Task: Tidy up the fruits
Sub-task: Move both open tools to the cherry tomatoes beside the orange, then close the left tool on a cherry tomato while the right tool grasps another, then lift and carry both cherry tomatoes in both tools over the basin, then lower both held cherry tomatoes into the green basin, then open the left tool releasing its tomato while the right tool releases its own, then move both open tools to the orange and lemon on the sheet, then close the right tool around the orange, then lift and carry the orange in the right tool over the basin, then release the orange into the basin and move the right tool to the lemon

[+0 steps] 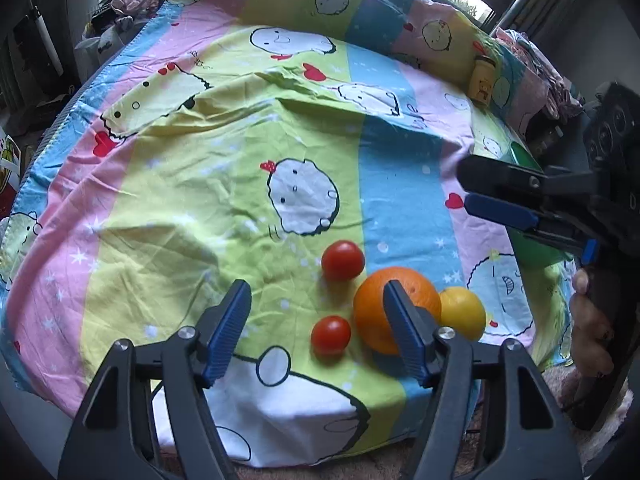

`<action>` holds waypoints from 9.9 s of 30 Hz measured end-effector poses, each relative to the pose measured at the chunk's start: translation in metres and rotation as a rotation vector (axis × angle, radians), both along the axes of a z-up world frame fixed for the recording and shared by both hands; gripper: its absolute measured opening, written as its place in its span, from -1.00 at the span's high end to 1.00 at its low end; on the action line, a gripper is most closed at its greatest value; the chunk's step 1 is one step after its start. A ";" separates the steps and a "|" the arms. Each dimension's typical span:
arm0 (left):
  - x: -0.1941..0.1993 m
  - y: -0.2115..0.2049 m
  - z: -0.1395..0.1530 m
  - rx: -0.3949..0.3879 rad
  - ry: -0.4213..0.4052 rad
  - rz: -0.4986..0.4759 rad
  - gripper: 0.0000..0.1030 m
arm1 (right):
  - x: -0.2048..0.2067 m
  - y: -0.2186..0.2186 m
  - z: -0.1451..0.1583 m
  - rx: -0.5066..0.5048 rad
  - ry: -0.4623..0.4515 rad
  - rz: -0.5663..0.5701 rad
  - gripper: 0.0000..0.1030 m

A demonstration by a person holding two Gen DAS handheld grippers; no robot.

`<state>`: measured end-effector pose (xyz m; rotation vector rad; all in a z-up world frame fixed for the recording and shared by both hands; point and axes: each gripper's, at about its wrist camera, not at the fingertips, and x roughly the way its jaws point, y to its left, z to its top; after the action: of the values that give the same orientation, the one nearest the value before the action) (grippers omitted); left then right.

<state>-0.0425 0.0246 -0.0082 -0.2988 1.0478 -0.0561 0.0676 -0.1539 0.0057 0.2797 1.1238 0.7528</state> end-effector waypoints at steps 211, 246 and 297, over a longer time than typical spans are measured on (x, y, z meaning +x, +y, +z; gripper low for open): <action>0.024 -0.023 0.011 -0.063 -0.060 -0.060 -0.47 | -0.044 -0.130 0.009 0.029 -0.076 -0.499 -0.39; 0.014 -0.039 -0.023 -0.161 -0.011 -0.140 -0.13 | -0.018 0.028 -0.062 -0.158 0.088 0.119 -0.23; 0.085 -0.187 0.061 0.019 -0.229 -0.503 -0.32 | -0.022 -0.200 0.015 0.054 -0.112 -0.732 -0.23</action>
<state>0.0426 -0.1621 0.0526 -0.0047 0.8738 -0.5207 0.0456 -0.3540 0.0203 0.6425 0.8072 0.1440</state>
